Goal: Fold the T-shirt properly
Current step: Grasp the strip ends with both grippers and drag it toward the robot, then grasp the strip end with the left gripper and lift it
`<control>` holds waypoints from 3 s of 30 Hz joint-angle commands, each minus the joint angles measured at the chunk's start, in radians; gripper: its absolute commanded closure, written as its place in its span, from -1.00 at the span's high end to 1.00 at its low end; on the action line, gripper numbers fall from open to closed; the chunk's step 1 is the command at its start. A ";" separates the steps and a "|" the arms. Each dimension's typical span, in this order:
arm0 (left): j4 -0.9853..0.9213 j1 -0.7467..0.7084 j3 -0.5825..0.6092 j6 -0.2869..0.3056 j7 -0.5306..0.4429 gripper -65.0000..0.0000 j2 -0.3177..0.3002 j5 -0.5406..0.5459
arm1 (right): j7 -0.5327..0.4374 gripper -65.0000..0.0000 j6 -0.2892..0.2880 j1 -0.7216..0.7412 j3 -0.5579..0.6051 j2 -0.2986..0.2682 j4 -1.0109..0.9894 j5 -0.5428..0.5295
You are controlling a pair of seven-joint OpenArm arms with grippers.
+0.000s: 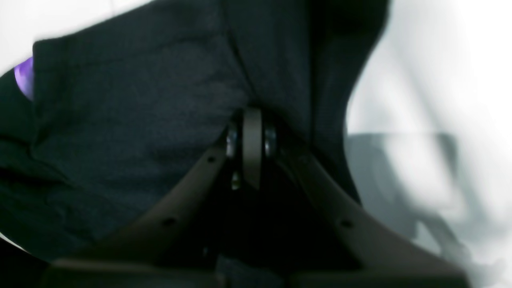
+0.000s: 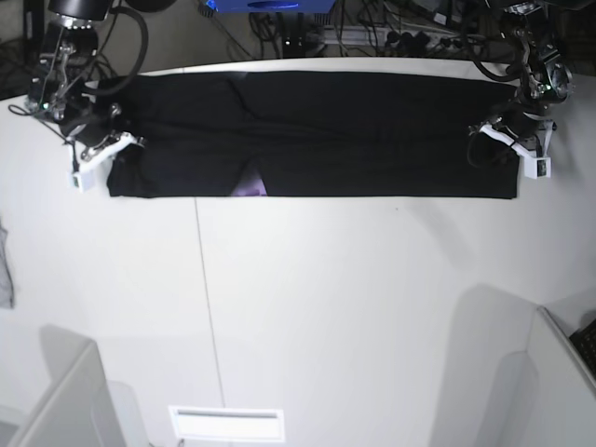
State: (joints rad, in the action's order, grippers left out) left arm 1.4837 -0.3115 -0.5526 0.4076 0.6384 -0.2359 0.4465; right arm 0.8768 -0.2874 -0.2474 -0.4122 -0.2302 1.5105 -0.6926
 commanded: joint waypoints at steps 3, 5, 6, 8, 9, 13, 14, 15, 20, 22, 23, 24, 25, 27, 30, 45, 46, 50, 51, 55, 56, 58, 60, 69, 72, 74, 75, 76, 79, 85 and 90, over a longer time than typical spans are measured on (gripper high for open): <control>-0.044 0.041 0.001 -0.013 0.045 -1.00 -0.007 -0.038 | -0.014 -1.00 0.012 0.036 -0.004 -0.028 -0.054 0.041; -0.064 0.067 0.001 -0.013 0.045 -1.00 -0.009 -0.038 | -0.017 -1.00 0.012 0.069 -0.004 -0.030 -0.087 0.041; -0.071 0.079 0.001 -0.014 0.045 -1.00 -0.009 -0.038 | -0.017 -1.00 0.012 0.087 -0.004 -0.033 -0.103 0.041; -0.081 0.102 0.001 -0.014 0.047 -1.00 -0.009 -0.039 | -0.018 -1.00 0.012 0.116 -0.004 -0.044 -0.126 0.041; -0.084 0.117 0.001 -0.014 0.048 -1.00 -0.009 -0.053 | -0.018 -1.00 0.012 0.135 0.002 -0.045 -0.140 0.041; -0.087 0.173 0.001 -0.014 0.048 -1.00 -0.003 -0.157 | -0.040 -1.00 0.012 0.198 0.078 -0.057 -0.173 0.100; -0.087 0.183 0.001 -0.014 0.048 -1.00 -0.001 -0.176 | -0.046 -1.00 0.012 0.211 0.091 -0.054 -0.182 0.127; -0.087 0.194 0.001 -0.014 0.048 -1.00 -0.001 -0.190 | -0.052 -1.00 0.012 0.230 0.105 -0.051 -0.193 0.159; -0.084 0.213 0.001 -0.014 0.050 -1.00 -0.001 -0.191 | -0.058 -1.00 0.012 0.285 0.112 -0.018 -0.225 0.231; -0.078 0.229 0.001 -0.014 0.050 -1.00 -0.003 -0.191 | -0.054 -1.00 0.012 0.294 0.112 -0.018 -0.218 0.233; -0.076 0.236 0.001 -0.014 0.053 -1.00 -0.006 -0.191 | -0.051 -1.00 0.012 0.297 0.112 -0.018 -0.213 0.230; -0.076 0.239 -0.004 -0.014 0.067 -1.00 -0.006 -0.191 | -0.049 -1.00 0.012 0.300 0.112 -0.018 -0.201 0.230; -0.070 0.243 -0.008 -0.011 0.090 -1.00 -0.006 -0.191 | -0.049 -1.00 0.012 0.299 0.112 -0.018 -0.179 0.230; -0.038 0.263 -0.008 -0.009 0.116 -1.00 -0.007 -0.191 | -0.043 -1.00 0.012 0.287 0.111 -0.016 -0.130 0.230; 0.038 0.277 -0.008 -0.009 0.140 -1.00 -0.007 -0.190 | -0.015 -1.00 0.012 0.277 0.111 -0.011 -0.038 0.228; 0.407 0.188 -0.261 0.182 0.332 -1.00 0.031 -0.007 | 0.074 -1.00 0.012 0.171 0.112 0.022 0.437 0.228; 0.407 0.166 -0.289 0.185 0.331 -1.00 0.031 0.022 | 0.071 -1.00 0.012 0.164 0.112 0.022 0.437 0.228; 0.400 0.091 -0.357 0.187 0.324 -1.00 0.030 0.116 | 0.069 -1.00 0.012 0.141 0.117 0.022 0.437 0.228; 0.394 0.084 -0.370 0.187 0.324 -1.00 0.030 0.133 | 0.069 -1.00 0.012 0.141 0.118 0.024 0.436 0.228; 0.338 0.077 -0.393 0.187 0.324 -0.66 0.030 0.154 | 0.075 -1.00 0.012 0.136 0.118 0.048 0.436 0.228; 0.323 0.077 -0.393 0.187 0.324 -0.41 0.030 0.156 | 0.075 -1.00 0.012 0.135 0.118 0.050 0.436 0.228; 0.292 0.077 -0.393 0.188 0.324 0.11 0.031 0.156 | 0.075 -1.00 0.012 0.133 0.120 0.050 0.436 0.228; 0.259 0.079 -0.389 0.218 0.323 0.57 0.031 0.156 | 0.075 -1.00 0.012 0.125 0.120 0.051 0.436 0.228; 0.067 0.110 -0.378 0.291 0.223 1.00 0.030 0.148 | 0.075 -1.00 0.012 0.101 0.120 0.051 0.436 0.228; -0.005 0.117 -0.335 0.291 0.212 1.00 0.010 0.147 | 0.075 -1.00 0.010 0.099 0.120 0.051 0.436 0.228; -0.053 0.128 -0.291 0.291 0.211 1.00 -0.003 0.147 | 0.075 -1.00 0.010 0.098 0.120 0.051 0.436 0.228; -0.071 0.137 -0.280 0.291 0.211 1.00 -0.003 0.147 | 0.075 -1.00 0.010 0.098 0.120 0.051 0.436 0.228; -0.088 0.142 -0.278 0.291 0.211 1.00 -0.003 0.147 | 0.075 -1.00 0.010 0.098 0.120 0.051 0.436 0.228; -0.128 0.147 -0.280 0.291 0.209 0.94 -0.003 0.147 | 0.075 -1.00 0.010 0.092 0.120 0.051 0.436 0.228; -0.143 0.153 -0.269 0.291 0.209 0.69 -0.003 0.147 | 0.075 -1.00 0.010 0.076 0.120 0.051 0.439 0.228; -0.182 0.157 -0.269 0.291 0.209 0.03 -0.003 0.117 | 0.071 -1.00 0.010 0.064 0.120 0.051 0.442 0.227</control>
State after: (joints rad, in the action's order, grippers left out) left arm 1.2995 -0.1497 -0.8230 0.6907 0.8131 -0.2298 0.5869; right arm 0.9695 -0.2729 -0.1928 -0.2897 -0.1673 1.9312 -0.4561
